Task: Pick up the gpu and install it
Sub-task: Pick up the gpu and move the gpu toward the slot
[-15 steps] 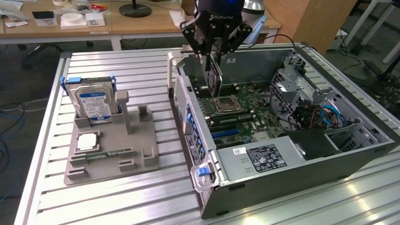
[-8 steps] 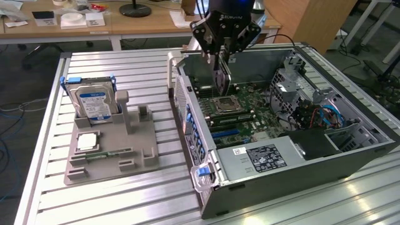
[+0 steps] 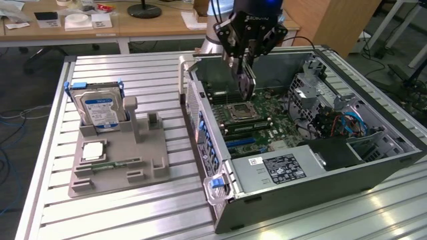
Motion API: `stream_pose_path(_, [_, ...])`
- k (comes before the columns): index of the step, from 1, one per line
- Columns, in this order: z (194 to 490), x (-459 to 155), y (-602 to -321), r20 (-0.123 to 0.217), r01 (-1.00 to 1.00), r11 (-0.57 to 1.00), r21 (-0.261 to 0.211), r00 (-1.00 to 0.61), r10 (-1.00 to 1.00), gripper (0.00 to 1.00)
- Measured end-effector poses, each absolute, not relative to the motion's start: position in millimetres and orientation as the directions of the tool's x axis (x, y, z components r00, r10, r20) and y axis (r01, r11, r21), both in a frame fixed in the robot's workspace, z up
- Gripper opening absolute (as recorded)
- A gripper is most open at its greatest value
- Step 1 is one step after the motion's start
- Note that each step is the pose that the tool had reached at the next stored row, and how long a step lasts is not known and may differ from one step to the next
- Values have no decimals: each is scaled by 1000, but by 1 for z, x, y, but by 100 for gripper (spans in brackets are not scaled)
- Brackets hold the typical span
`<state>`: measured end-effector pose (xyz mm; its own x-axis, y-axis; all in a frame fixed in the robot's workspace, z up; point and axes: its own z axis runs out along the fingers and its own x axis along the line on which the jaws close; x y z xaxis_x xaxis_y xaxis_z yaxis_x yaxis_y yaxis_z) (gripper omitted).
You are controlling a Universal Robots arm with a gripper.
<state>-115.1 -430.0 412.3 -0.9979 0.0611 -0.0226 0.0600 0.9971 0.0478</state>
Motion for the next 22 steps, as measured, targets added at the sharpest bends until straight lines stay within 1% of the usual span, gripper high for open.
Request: stream_pose_path(22, [412,-66,-430,-23,60,997,48,-998,61,26])
